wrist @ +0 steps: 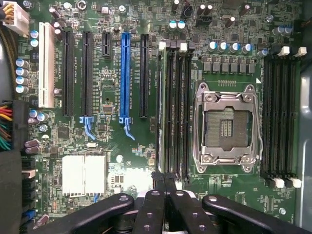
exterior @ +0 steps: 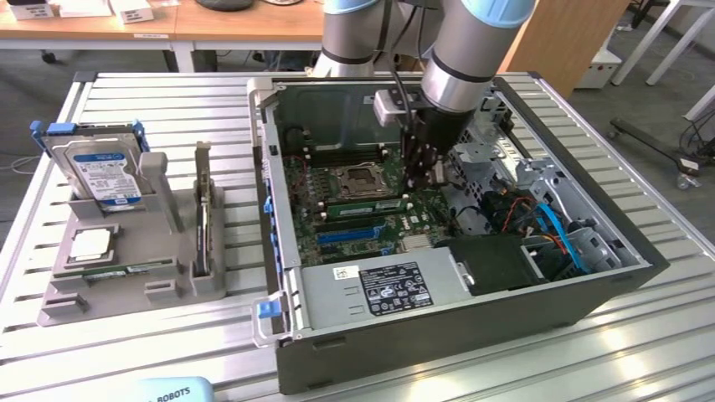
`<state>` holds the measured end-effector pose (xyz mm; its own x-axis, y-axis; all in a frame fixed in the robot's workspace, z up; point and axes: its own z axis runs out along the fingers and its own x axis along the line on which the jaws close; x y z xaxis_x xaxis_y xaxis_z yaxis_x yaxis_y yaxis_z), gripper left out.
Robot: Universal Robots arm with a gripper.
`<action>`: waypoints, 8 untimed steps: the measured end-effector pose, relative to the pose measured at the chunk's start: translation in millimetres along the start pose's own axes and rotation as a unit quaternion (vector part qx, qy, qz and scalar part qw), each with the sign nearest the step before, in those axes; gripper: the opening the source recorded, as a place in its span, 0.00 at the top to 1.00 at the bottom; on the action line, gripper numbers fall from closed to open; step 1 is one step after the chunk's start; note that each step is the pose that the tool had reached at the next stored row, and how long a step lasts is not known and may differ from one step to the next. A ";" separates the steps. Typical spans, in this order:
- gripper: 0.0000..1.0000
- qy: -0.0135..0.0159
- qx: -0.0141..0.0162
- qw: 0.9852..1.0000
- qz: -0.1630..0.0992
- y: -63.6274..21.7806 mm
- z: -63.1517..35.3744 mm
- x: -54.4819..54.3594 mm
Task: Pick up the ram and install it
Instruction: 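Press down the ram until it locks into place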
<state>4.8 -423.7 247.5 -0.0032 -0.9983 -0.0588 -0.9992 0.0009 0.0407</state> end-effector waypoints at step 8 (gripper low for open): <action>0.90 0.000 0.000 1.000 0.000 -0.2 4.7 0.3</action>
<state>4.8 -423.7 242.7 -0.0032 -0.9983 -0.0585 -0.9992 0.0009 0.0408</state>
